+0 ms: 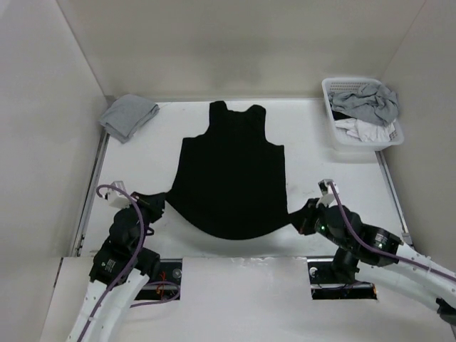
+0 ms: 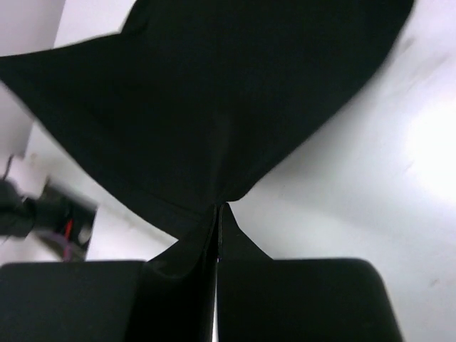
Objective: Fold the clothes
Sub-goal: Flatten the tank top out, then fold the tank top
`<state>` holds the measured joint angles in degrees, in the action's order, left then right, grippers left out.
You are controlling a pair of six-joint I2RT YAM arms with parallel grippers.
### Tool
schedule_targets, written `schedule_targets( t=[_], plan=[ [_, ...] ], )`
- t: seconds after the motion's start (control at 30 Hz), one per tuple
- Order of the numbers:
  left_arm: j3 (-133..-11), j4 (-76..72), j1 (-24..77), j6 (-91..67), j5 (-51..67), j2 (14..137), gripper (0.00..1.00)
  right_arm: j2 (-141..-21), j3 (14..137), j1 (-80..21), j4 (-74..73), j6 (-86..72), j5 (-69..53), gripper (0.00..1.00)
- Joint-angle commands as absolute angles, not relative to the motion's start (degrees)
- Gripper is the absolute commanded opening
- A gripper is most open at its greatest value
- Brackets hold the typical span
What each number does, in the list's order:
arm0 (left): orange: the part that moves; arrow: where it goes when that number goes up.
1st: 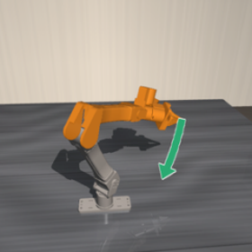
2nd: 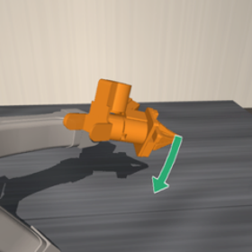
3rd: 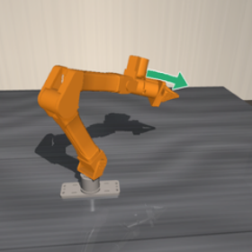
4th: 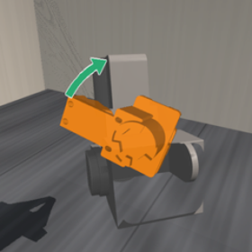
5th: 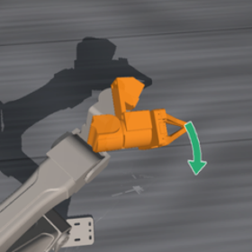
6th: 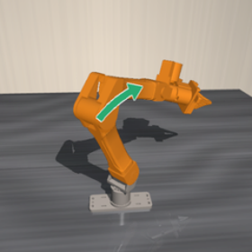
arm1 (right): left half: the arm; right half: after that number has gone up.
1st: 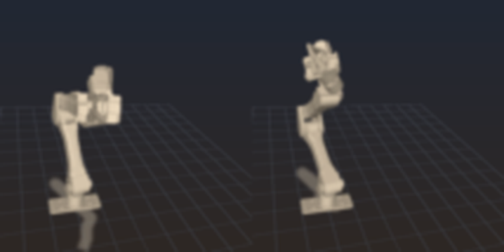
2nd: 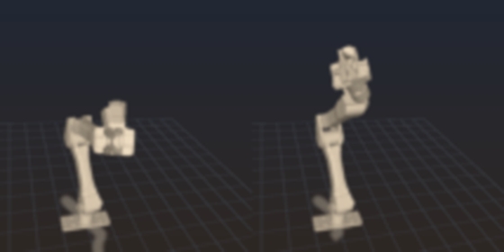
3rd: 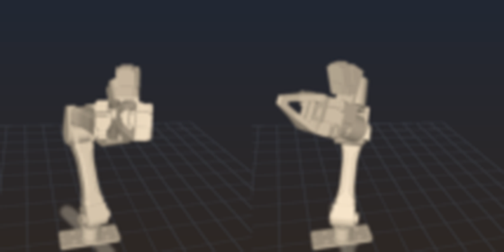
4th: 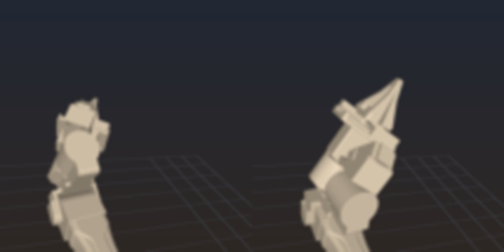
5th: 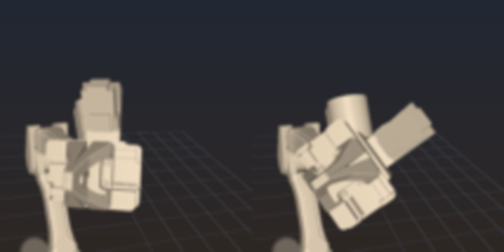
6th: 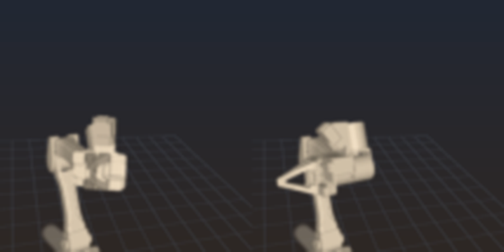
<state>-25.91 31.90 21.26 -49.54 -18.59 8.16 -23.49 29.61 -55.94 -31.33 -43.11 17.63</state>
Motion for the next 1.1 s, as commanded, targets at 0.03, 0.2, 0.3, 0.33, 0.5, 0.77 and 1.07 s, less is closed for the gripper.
schedule_targets(
  t=[0.03, 0.2, 0.3, 0.33, 0.5, 0.77, 1.07],
  plan=[
    [-25.8, 44.5, 26.1, -61.9, -20.7, 3.6, 0.02, -22.1, 27.0, -68.7, -38.5, -59.6, 24.5, 0.00],
    [-27.9, 45.6, 26.2, -63.8, -24.1, 3.9, 0.02, -27.9, 27.0, -78.4, -38.5, -65.6, 29.3, 0.00],
    [-29.0, 35.6, 25.4, -59.3, -27.1, 12.9, 0.02, -35.0, 30.4, -69.2, -32.5, -56.6, 28.7, 0.00],
    [-29.5, 30.6, 25.2, -58.0, -27.5, 17.4, 0.02, -37.7, 31.8, -63.5, -29.5, -52.3, 26.4, 0.00],
    [-36.3, 3.7, 18.4, -52.8, -26.6, 45.6, 0.02, -53.5, 40.2, -35.0, -9.5, -37.5, 8.9, 0.00],
    [-68.9, -8.1, 10.2, -51.2, -20.9, 89.9, 0.02, -92.9, 75.4, -11.7, -1.1, -35.2, -6.7, 0.00],
    [-91.3, -3.8, 7.7, -49.3, -15.1, 114.0, 0.36, -121.7, 111.0, -8.7, -15.4, -36.6, -7.6, 0.32]
  ],
)
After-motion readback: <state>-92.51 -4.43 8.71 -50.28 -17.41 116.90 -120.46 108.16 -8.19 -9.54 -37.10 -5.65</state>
